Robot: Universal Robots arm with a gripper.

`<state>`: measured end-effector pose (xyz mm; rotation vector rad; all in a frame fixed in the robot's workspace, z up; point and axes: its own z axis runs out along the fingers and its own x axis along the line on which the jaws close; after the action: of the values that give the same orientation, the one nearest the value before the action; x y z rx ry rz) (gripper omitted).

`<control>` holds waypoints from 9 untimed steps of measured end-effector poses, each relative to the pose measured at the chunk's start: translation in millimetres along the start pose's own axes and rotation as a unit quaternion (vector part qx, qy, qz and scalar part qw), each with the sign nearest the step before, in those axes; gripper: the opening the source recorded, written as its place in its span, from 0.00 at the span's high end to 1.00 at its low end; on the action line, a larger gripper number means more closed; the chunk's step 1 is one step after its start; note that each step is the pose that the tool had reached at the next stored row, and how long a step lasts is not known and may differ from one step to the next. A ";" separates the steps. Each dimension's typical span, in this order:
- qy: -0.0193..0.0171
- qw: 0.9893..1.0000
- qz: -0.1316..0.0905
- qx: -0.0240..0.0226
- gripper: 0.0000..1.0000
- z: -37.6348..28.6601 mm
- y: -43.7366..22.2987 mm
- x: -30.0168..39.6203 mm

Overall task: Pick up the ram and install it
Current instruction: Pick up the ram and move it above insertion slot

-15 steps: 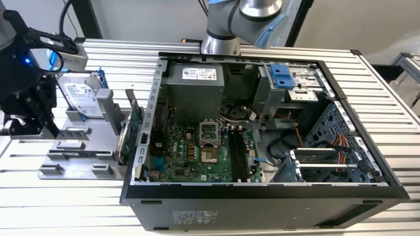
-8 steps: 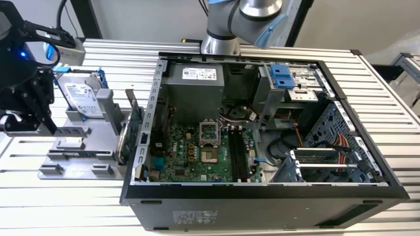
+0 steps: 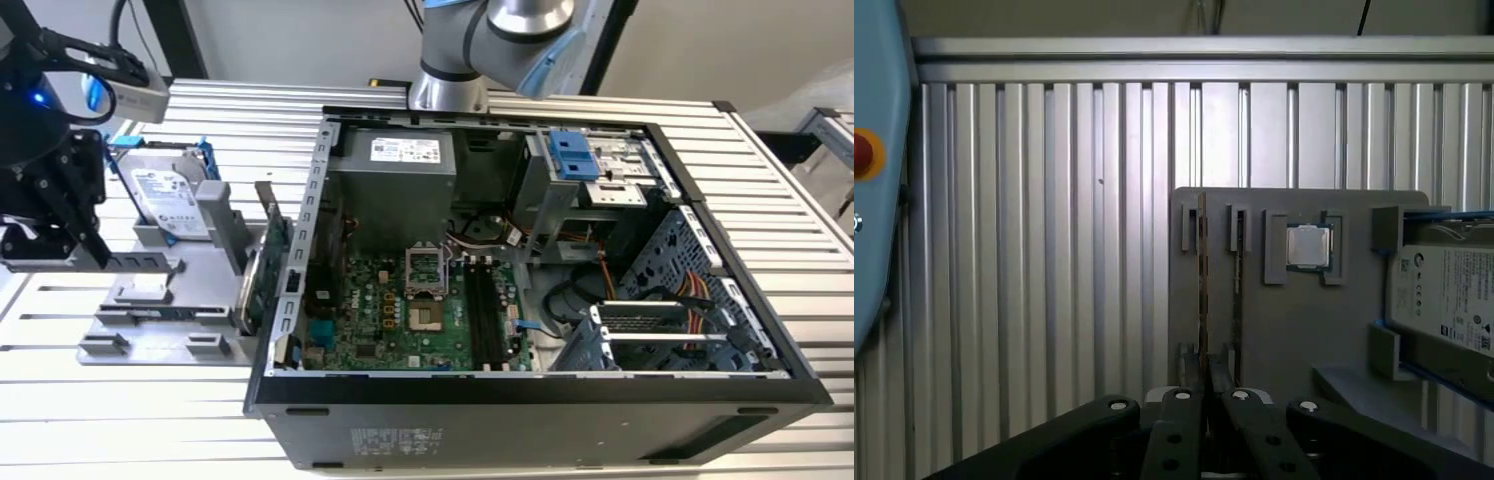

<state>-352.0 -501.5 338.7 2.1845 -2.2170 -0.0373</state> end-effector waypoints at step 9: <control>0.000 1.000 0.000 0.000 1.00 -7.7 0.3 0.0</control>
<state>-352.0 -501.5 346.5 2.1844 -2.2170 -0.0372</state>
